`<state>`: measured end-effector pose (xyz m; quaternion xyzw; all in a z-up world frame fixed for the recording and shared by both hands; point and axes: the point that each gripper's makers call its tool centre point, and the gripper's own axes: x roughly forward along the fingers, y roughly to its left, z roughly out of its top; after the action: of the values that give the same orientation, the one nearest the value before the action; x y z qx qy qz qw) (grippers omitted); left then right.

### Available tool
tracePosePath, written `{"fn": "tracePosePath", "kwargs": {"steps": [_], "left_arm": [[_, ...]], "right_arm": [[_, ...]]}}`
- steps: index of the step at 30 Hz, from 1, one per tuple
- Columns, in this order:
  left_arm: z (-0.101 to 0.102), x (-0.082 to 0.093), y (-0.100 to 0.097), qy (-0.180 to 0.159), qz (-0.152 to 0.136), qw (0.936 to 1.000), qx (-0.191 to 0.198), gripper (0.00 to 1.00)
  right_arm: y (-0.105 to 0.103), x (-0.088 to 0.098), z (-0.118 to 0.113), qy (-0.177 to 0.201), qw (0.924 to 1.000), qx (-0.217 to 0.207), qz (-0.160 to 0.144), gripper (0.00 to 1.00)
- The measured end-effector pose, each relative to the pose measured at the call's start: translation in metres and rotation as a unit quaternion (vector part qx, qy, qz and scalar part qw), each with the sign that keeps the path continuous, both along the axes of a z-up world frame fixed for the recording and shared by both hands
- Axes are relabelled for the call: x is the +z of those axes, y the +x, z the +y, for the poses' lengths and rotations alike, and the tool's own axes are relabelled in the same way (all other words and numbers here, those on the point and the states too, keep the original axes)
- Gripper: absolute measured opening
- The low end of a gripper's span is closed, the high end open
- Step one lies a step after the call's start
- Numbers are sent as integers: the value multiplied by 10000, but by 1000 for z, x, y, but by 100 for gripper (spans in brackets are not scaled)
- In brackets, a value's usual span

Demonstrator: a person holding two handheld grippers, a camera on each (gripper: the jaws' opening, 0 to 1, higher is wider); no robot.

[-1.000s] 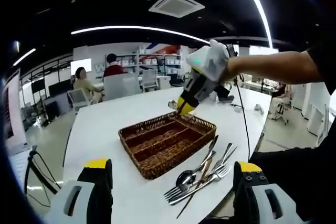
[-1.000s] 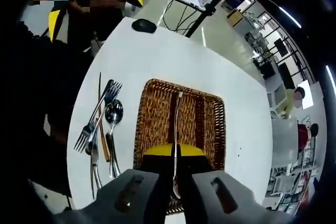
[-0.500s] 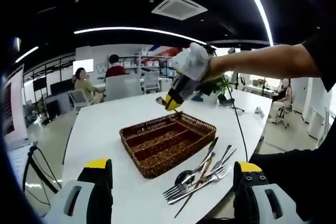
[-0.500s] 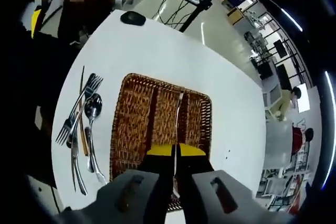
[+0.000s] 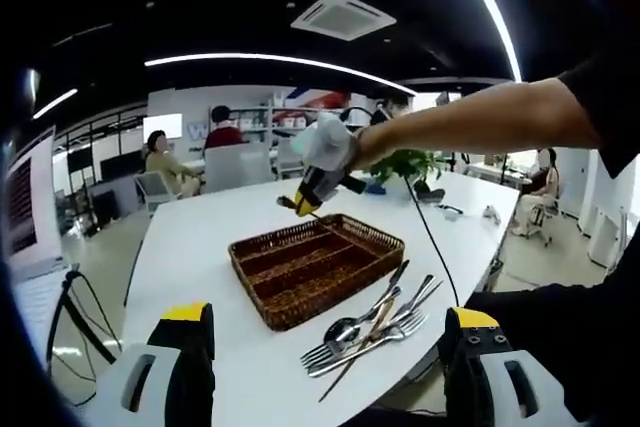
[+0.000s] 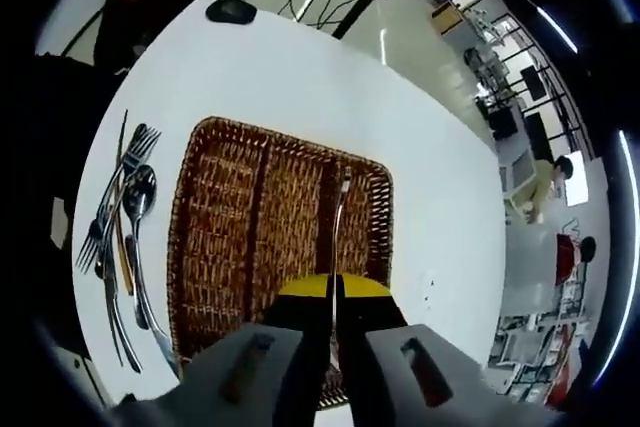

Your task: Arrange the knives, forks, and spoons in their matching storage slots by inserting each utensil handle-first until every utensil is classified and aligned in the correct compartment

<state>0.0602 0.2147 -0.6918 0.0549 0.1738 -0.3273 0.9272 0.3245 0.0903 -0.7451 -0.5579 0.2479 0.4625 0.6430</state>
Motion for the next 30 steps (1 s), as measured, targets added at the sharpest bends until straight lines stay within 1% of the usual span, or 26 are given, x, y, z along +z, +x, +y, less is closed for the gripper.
{"fn": "tracePosePath", "kwargs": {"steps": [2, 5, 8, 10, 13, 16, 18, 21, 22, 24, 27, 30], "left_arm": [[-1, -2, 0, -22, 17, 10000, 8, 100], [-4, -1, 0, -54, -1, 10000, -1, 100], [-8, 4, -1, -101, -50, 9999, -30, 100], [-8, 6, -2, -92, -75, 9999, -42, 100], [-7, 6, -3, -97, -84, 9999, -38, 100], [-8, 7, -3, -120, -90, 9999, -44, 100], [-10, 7, -3, -117, -95, 9999, -57, 100], [-17, 0, -7, -119, -45, 9999, -99, 100], [-21, -2, -10, -101, -16, 9998, -150, 100], [-25, -5, -12, -90, 15, 9998, -201, 100], [-29, -6, -12, -74, 58, 9996, -255, 100], [-28, -9, -6, -61, 81, 9997, -218, 100]], "right_arm": [[-7, 0, -3, 24, 10000, -67, 67, 0], [-7, 6, -5, -15, 9999, -105, 46, 0], [-9, 13, -2, -12, 9999, -110, 42, 0], [-11, 19, 1, -78, 9999, -65, -21, 0], [-16, 22, 4, -80, 10000, -21, -32, 0], [-21, 19, 3, -225, 9997, 77, -61, 0], [-17, 14, 0, -299, 9995, 98, -78, 0], [-22, 11, -5, -303, 9995, 114, -19, 0], [-22, 10, -9, -357, 9993, 121, -28, 0], [-19, 11, -12, -363, 9993, 108, -43, 0], [-13, 12, -13, -275, 9996, 49, 23, 0], [-5, 3, -14, -352, 9993, 119, 97, 0]]}}
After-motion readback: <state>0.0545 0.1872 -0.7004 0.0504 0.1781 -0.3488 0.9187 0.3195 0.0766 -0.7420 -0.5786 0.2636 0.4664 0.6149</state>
